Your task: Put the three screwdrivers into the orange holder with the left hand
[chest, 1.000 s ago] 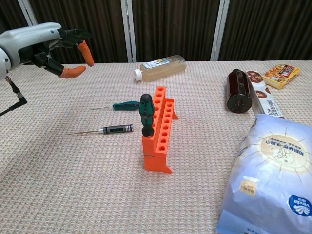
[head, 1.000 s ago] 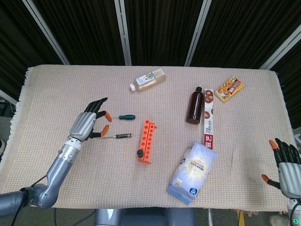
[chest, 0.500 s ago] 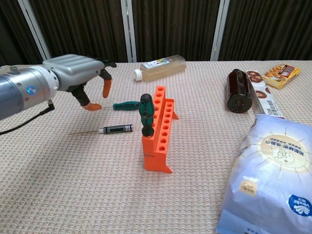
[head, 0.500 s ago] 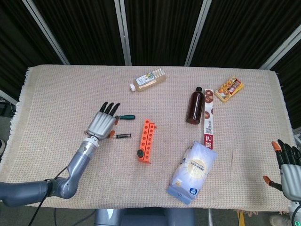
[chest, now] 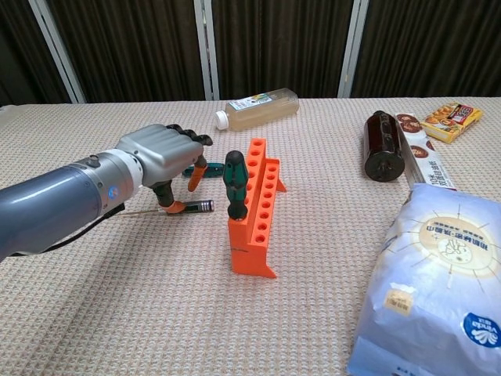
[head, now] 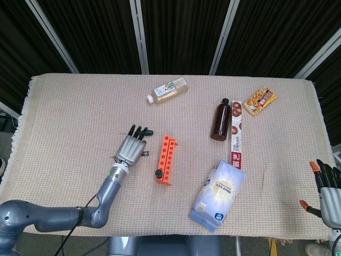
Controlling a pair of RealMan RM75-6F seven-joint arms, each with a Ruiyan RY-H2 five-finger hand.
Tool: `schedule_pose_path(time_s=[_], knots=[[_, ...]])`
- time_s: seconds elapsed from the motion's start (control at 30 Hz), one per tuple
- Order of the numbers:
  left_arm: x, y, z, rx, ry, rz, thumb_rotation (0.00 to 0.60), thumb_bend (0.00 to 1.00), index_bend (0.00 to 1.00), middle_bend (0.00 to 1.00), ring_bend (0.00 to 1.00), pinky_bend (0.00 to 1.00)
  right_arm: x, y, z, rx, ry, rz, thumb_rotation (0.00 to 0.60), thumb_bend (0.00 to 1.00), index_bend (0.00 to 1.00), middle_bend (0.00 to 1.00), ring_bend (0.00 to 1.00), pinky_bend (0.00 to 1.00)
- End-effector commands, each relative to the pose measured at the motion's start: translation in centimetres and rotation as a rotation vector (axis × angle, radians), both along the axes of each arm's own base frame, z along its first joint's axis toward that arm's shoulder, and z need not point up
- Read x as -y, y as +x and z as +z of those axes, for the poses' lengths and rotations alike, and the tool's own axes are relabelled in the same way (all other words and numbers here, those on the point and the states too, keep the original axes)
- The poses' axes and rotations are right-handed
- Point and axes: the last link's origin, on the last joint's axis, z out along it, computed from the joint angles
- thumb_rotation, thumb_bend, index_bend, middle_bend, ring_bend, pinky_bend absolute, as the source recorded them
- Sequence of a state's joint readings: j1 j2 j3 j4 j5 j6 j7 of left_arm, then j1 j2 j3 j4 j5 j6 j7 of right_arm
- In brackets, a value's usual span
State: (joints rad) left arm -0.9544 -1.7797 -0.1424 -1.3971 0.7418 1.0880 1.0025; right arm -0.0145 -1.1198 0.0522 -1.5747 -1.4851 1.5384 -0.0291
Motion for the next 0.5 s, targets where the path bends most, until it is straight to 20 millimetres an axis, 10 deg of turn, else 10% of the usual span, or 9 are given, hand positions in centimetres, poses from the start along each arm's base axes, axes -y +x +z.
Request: schedule_pose_path(time_s=[0.03, 0.5], knots=[[-0.1, 0.2, -0.5, -0.011, 0.007, 0.006, 0.6, 0.28, 0.46, 0.0, 0.0, 0.0, 0.0, 0.0, 0.0, 0.0, -0.001, 0.0, 0.6, 0.0, 0.0, 0.0, 0.0, 0.0], [-0.7, 1.5, -2.2, 0.008, 0.03, 0.034, 0.6, 0.3, 0.44, 0.0, 0.0, 0.0, 0.4, 0.0, -0.2, 0.005, 0.012, 0.004, 0.6, 0.0, 0.0, 0.0, 0.0, 0.0]])
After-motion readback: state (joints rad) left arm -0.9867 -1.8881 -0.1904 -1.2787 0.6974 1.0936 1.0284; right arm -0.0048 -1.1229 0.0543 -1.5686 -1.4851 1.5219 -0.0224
